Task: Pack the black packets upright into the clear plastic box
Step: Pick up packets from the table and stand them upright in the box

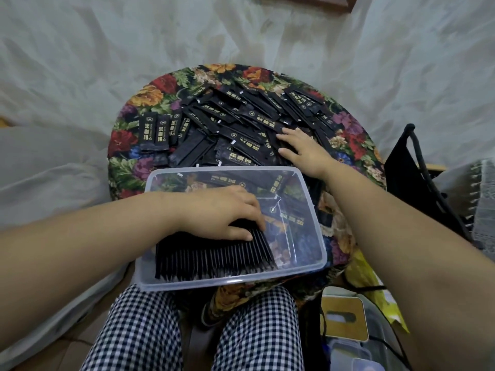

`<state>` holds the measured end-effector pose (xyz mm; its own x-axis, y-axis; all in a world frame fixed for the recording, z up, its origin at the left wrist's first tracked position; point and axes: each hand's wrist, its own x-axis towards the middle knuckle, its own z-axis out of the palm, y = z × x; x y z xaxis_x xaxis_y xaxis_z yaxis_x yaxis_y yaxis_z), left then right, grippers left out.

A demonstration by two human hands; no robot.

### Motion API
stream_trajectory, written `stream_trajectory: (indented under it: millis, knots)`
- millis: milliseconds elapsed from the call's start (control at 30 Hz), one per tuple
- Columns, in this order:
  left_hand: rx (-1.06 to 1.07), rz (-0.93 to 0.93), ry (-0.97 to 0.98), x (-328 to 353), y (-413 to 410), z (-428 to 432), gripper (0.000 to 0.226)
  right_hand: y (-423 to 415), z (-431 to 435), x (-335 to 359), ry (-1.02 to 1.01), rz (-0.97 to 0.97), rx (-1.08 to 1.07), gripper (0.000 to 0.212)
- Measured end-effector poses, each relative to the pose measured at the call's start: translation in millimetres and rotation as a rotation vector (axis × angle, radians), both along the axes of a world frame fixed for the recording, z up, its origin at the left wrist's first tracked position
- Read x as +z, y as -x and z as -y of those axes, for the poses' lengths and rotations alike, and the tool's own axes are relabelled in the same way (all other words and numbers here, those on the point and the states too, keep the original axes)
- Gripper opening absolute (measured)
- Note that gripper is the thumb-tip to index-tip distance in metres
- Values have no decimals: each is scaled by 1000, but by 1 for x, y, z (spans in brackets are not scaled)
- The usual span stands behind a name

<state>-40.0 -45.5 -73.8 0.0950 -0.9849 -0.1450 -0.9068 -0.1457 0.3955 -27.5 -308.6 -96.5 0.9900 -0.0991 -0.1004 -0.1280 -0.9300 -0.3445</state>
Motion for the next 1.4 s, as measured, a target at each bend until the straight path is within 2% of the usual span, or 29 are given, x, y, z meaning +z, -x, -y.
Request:
stream_trajectory:
  millis: [67,133,167,233,300,367,467,700,833,933,1033,1100,1167,1267,1400]
  knots:
    - [3,3,-10,0,0,0,35,3,6,5,-58,-9,-3,46]
    - [0,11,-14,0,0,-1,35,3,7,11,-202,91,-101,44]
    - [-2,16,-16,0,0,-1,35,1,6,13,-245,173,-178,47]
    - [-4,21,-24,0,0,-2,35,-5,4,14,-260,240,-328,67]
    - [-1,18,-38,0,-1,-2,35,-13,-3,13,-262,146,-426,89]
    - [-2,14,-42,0,-1,-3,35,-21,-11,8,-156,22,-433,95]
    - [0,16,-44,-1,-2,-3,36,-22,-16,-1,37,-16,-338,79]
    - [11,29,-40,-2,-1,-3,36,23,5,-1,-106,108,-248,52]
    - [12,36,-54,-1,-1,-3,36,33,15,4,-50,172,-277,42]
    - [19,34,-75,0,0,-3,36,27,16,9,80,158,-310,41]
    - [21,33,-83,0,0,-4,36,17,11,14,167,130,-291,55]
    - [21,43,-89,1,1,-5,37,11,8,14,129,80,-226,63]
    - [19,40,-81,1,1,-5,37,8,6,14,83,40,-224,57]
    - [18,36,-71,1,1,-5,36,9,10,15,-11,138,-300,38]
    - [22,28,-74,3,1,-5,36,13,15,20,-177,264,-360,34]
